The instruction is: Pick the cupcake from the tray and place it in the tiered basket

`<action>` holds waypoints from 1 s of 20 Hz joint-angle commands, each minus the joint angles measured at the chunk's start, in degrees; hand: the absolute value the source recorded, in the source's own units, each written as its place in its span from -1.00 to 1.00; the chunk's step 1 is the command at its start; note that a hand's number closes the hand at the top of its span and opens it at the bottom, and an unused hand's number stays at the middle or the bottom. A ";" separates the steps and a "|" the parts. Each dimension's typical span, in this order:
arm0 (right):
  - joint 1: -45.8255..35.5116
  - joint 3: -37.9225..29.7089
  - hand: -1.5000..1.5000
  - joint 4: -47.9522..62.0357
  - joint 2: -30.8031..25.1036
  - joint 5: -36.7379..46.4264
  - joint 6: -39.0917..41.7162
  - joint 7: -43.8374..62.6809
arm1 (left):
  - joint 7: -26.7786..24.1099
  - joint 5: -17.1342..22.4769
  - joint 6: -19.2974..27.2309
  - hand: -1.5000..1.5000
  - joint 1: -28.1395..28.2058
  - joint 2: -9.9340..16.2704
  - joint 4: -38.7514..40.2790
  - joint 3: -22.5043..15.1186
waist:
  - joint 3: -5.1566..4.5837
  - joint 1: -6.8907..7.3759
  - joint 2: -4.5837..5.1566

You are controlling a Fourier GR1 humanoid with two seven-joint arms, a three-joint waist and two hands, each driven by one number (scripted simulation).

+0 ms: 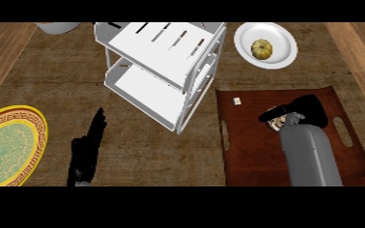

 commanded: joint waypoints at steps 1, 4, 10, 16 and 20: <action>-0.61 -1.13 -1.00 1.93 0.00 -1.58 0.64 12.56 | 1.92 0.90 -1.03 0.00 -2.27 1.00 0.04 1.74 | 0.03 -0.26 0.09; -2.08 -1.08 -1.00 5.57 0.00 -3.18 -2.74 12.42 | 0.08 0.25 -1.25 0.00 1.63 0.76 -2.25 0.34 | 0.06 0.47 0.13; 1.21 0.30 -1.00 4.61 0.00 -6.72 -4.69 11.10 | 1.58 -1.04 0.09 0.00 -0.15 -1.14 -0.32 -0.15 | 0.05 -0.33 0.04; 2.17 1.14 1.00 4.54 -0.01 -5.62 -6.08 9.33 | 1.00 0.77 -2.72 0.00 1.98 1.78 -3.66 2.52 | 0.03 -0.23 -0.01; 0.42 3.78 1.00 10.51 -0.03 -5.68 -11.91 6.22 | 2.16 -0.61 -2.27 0.00 4.60 1.92 -6.28 1.64 | 0.08 0.31 0.08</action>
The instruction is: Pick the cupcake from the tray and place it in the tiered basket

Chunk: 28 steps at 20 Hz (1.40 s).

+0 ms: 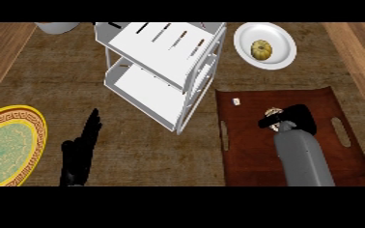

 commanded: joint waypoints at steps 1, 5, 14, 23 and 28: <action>-0.37 2.18 1.00 2.83 0.65 -0.49 -5.75 7.72 | -0.47 -2.04 1.37 0.00 -0.88 -1.51 1.28 -0.25 | 0.48 -0.08 0.34; -5.01 -0.59 1.00 10.37 -1.92 4.89 -2.59 3.73 | -1.37 -1.54 0.44 0.00 1.03 -1.78 0.77 0.04 | 0.47 0.23 0.46; 0.25 33.41 1.00 0.53 0.62 4.12 5.42 -13.77 | 1.24 -1.55 -1.58 0.00 -4.42 -1.88 2.29 -0.36 | 0.50 3.35 0.07; 6.25 51.24 1.00 -33.68 0.66 4.57 -3.84 4.79 | 1.57 -1.63 0.59 0.00 -2.14 -1.81 1.87 1.58 | 0.40 -1.62 -0.90; 0.62 52.47 1.00 -49.11 0.65 13.48 1.80 9.85 | -0.21 -1.39 0.29 0.00 -0.47 -2.17 3.39 1.85 | 0.26 -1.96 -1.06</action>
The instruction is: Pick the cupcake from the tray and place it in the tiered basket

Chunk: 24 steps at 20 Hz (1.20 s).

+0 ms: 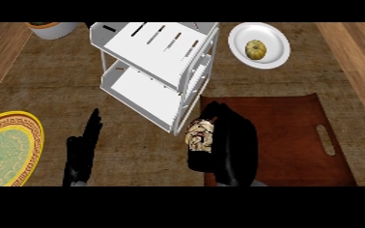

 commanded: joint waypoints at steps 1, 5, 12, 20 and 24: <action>-4.41 3.43 1.00 -13.50 0.62 8.83 5.40 14.18 | 0.03 0.83 -0.65 0.00 0.34 0.61 -0.86 0.94 | -0.06 -0.36 -0.13; -6.97 7.88 1.00 -20.88 0.61 14.46 16.80 18.20 | 0.60 -0.08 -0.14 0.00 1.02 0.61 -2.75 0.22 | -0.04 0.14 0.07; -18.38 -0.19 1.00 -18.05 0.60 10.17 21.27 19.14 | 0.99 -1.86 0.39 0.00 1.05 -1.36 -3.31 -2.53 | -0.03 1.75 0.72; -29.67 -10.24 1.00 -9.11 0.61 5.16 21.22 19.78 | 1.23 -0.80 -0.90 0.00 -0.47 0.11 -2.66 -0.41 | -0.06 2.65 0.78; -36.96 -15.75 1.00 0.16 0.61 0.47 19.53 18.44 | -1.11 -1.15 -2.01 0.00 -0.28 -0.13 -0.86 -0.94 | -0.09 3.43 1.18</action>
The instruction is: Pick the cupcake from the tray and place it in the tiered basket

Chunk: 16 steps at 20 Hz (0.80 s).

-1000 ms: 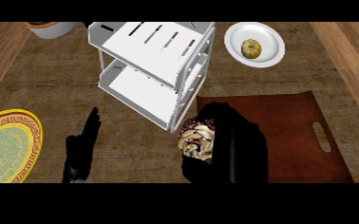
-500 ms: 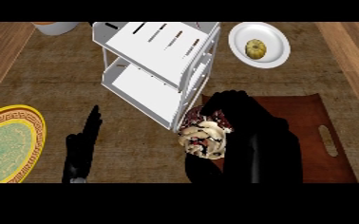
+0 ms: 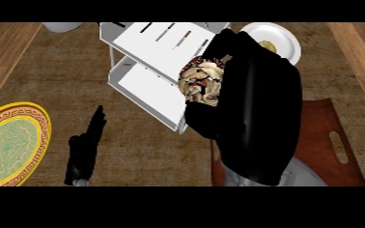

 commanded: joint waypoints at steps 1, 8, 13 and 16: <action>-6.93 -3.76 1.00 7.21 0.77 -3.91 1.58 12.62 | -1.70 -0.42 -0.14 0.00 0.87 -0.34 0.80 -0.15 | 0.06 0.21 0.19; -13.35 -7.12 1.00 24.58 0.78 -9.17 -4.83 4.88 | 1.27 -1.85 2.35 0.00 -0.43 -2.86 -1.22 -1.40 | 0.15 0.29 0.39; -17.53 -8.65 1.00 35.11 0.78 -11.68 -9.74 2.53 | 2.31 -0.64 -0.73 0.00 -1.79 0.12 -1.27 0.65 | 0.15 0.48 0.48; -19.28 -8.43 1.00 40.99 0.78 -12.08 -11.00 2.49 | -1.20 0.69 -2.43 0.00 -0.72 0.18 1.89 1.92 | 0.10 0.54 0.57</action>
